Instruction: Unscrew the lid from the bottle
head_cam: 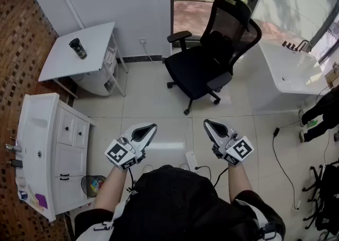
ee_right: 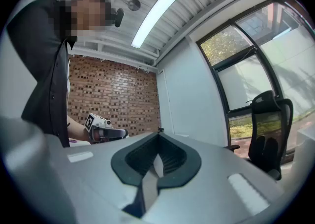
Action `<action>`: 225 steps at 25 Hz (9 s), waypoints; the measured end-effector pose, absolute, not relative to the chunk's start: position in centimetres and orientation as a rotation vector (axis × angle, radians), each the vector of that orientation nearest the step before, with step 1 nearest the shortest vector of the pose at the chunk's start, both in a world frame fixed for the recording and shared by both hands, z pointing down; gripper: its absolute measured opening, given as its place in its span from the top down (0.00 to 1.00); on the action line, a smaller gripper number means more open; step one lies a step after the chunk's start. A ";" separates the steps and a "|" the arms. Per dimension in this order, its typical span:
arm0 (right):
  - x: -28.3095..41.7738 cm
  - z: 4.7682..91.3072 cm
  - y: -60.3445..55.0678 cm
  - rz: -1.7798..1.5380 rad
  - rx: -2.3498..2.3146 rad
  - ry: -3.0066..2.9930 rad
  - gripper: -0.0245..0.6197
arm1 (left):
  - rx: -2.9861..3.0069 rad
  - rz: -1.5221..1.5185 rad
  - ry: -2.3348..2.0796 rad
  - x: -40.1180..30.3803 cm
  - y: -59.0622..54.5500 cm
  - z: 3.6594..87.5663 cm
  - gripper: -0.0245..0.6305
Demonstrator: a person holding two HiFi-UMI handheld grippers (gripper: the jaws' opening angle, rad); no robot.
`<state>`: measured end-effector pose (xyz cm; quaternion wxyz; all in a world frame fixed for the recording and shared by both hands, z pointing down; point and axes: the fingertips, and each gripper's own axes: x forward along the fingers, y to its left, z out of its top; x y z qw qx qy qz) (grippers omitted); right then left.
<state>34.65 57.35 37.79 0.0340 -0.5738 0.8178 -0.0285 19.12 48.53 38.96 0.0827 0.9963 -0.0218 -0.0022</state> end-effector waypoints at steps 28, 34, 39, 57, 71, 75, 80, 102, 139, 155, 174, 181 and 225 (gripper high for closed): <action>19.0 37.3 46.6 -0.165 -0.968 2.909 0.95 | 2.854 0.028 -0.933 2.3 46.4 37.1 0.96; 14.0 36.8 43.6 -0.142 -0.840 2.973 0.95 | 2.785 0.051 -1.103 -4.1 43.9 38.2 0.96; 10.4 36.2 40.2 -0.140 -0.782 2.997 0.95 | 2.767 0.034 -1.168 -7.2 41.6 38.1 0.96; -3.3 35.2 32.3 -0.088 -0.751 3.049 0.95 | 2.777 -0.046 -1.078 -17.5 33.1 39.8 0.96; -4.4 36.2 25.1 -0.118 -0.820 3.032 0.95 | 2.724 -0.107 -1.036 -18.1 26.7 41.0 0.96; -1.0 37.1 21.4 -0.096 -0.861 3.038 0.95 | 2.741 -0.118 -1.050 -16.3 23.3 41.3 0.96; 2.4 37.0 15.2 -0.032 -0.821 3.063 0.95 | 2.823 -0.068 -1.053 -11.8 17.4 40.0 0.96; 9.6 38.3 -0.9 -0.009 -0.680 3.105 0.95 | 2.756 -0.179 -1.090 -1.8 0.0 40.1 0.96; 5.5 44.3 -28.1 -0.234 -0.849 3.109 0.95 | 2.776 0.122 -0.884 -5.6 -29.8 50.1 0.73; 6.8 47.9 -36.3 -0.282 -0.767 3.182 0.95 | 2.694 0.066 -1.093 -4.3 -36.6 55.6 0.34; 7.4 52.4 -38.7 -0.417 -0.881 3.128 0.95 | 2.725 0.188 -1.003 -0.3 -39.7 61.2 0.34; 3.1 50.8 -38.5 -0.311 -0.824 3.090 0.32 | 2.728 0.185 -0.977 -0.1 -39.7 61.2 0.35; -4.5 52.2 -37.7 -0.058 -0.197 3.330 0.25 | 2.818 0.198 -0.762 0.2 -39.2 61.3 0.36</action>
